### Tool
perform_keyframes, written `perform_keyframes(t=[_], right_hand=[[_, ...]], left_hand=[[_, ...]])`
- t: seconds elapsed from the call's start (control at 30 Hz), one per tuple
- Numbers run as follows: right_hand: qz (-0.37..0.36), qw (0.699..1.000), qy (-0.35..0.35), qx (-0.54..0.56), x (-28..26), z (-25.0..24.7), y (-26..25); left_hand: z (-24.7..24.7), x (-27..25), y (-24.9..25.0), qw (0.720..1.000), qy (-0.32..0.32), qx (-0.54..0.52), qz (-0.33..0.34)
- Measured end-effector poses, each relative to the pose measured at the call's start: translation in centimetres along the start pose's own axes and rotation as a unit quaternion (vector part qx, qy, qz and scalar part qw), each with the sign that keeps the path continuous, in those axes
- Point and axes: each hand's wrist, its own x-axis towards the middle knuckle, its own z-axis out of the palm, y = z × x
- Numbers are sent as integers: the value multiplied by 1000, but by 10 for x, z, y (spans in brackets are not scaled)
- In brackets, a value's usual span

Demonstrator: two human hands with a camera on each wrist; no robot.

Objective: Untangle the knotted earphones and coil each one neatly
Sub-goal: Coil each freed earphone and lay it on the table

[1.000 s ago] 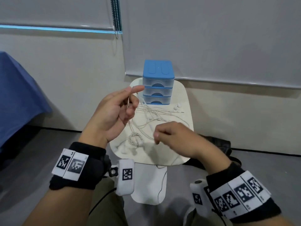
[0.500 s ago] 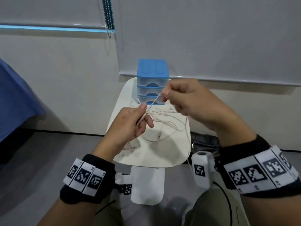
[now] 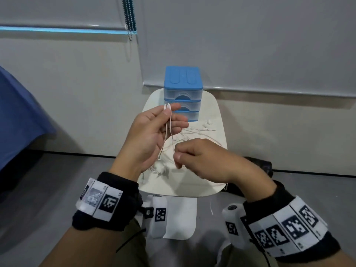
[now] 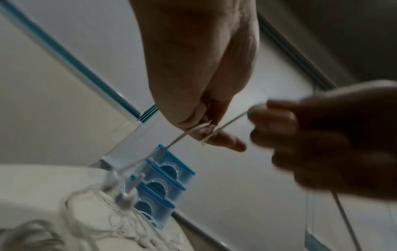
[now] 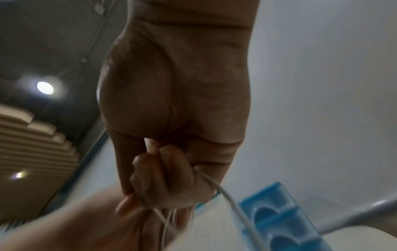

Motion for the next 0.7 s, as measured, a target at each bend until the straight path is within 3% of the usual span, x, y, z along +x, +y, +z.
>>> perform_keyframes(t=[0.1, 0.2, 0.3, 0.4, 0.5, 0.63, 0.7], right_hand=[[-28, 999, -21, -13, -7, -26, -26], [-56, 995, 88, -10, -6, -55, -32], [-28, 978, 207, 3, 1, -68, -18], [-8, 970, 236, 59, 12, -55, 0], [19, 977, 176, 122, 14, -26, 12], [7, 998, -8, 68, -4, -6, -5], [-10, 996, -64, 64, -12, -13, -21]], left_hand=[[3, -2, -8, 989, 11, 150, 12], [7, -10, -5, 976, -39, 212, 11], [10, -16, 5, 980, -81, 183, -6], [10, -17, 17, 989, -111, 95, -2], [13, -15, 24, 995, -74, 58, 13], [16, -12, 22, 997, -6, 74, 27], [16, -11, 19, 993, 7, 112, 24]])
